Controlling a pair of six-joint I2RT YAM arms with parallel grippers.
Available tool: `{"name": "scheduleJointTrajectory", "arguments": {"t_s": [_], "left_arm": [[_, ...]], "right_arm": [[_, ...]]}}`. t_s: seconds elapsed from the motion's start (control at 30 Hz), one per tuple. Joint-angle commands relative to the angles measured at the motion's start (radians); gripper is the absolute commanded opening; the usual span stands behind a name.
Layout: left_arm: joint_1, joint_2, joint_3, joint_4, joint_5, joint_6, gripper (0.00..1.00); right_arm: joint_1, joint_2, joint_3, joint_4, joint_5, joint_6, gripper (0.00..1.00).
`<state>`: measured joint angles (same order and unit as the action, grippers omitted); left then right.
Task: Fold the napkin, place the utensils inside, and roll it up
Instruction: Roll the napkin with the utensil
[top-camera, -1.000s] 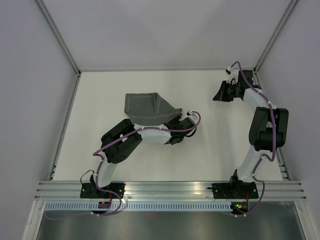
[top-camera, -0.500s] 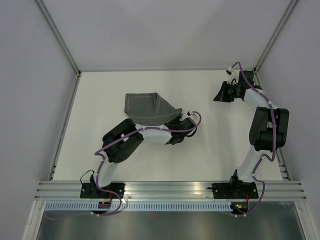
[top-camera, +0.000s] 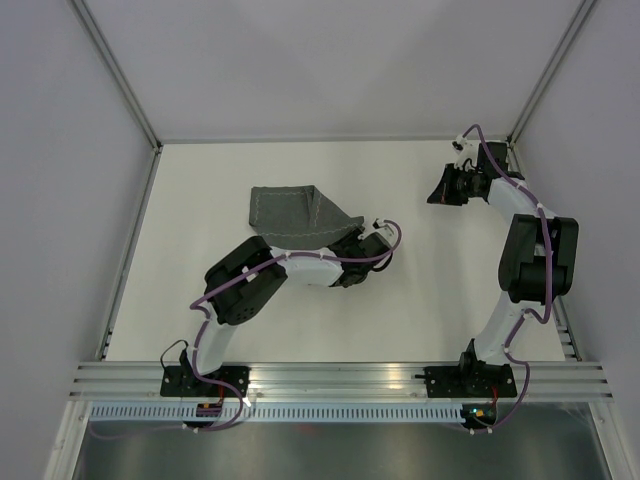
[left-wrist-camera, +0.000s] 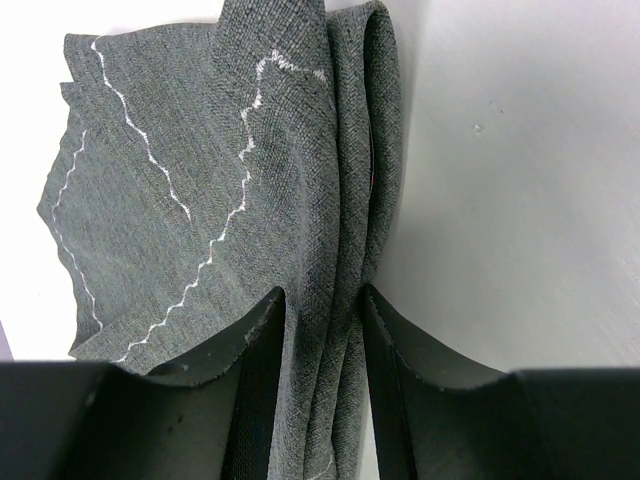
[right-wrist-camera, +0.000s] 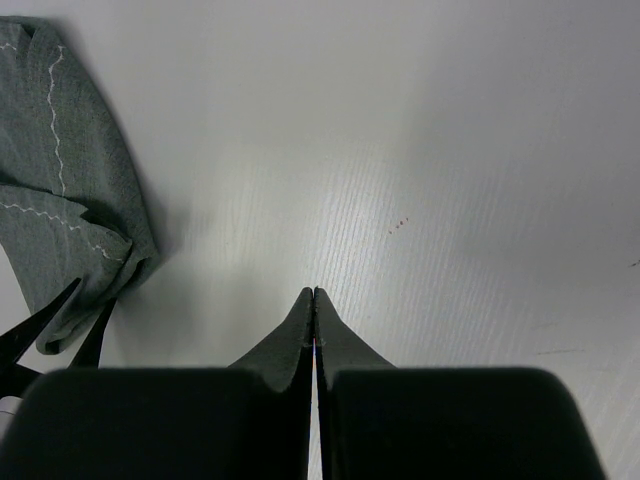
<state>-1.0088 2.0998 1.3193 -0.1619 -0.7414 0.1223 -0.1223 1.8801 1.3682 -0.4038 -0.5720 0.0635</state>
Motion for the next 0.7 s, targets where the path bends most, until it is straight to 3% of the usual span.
{"name": "scheduleJointTrajectory", "arguments": {"t_s": [0.0,0.37,0.67], "left_arm": [[0.012,0.032,0.003,-0.034,0.06,0.011,0.43],[0.039,0.039,-0.002,-0.047,0.128,-0.004,0.42],[0.047,0.045,-0.002,-0.068,0.201,-0.01,0.3]], "right_arm": [[-0.007,-0.041,-0.001,0.016,-0.023,-0.007,0.01],[-0.007,-0.038,0.005,0.011,-0.023,-0.008,0.0],[-0.007,-0.039,0.008,0.005,-0.022,-0.011,0.01]]}}
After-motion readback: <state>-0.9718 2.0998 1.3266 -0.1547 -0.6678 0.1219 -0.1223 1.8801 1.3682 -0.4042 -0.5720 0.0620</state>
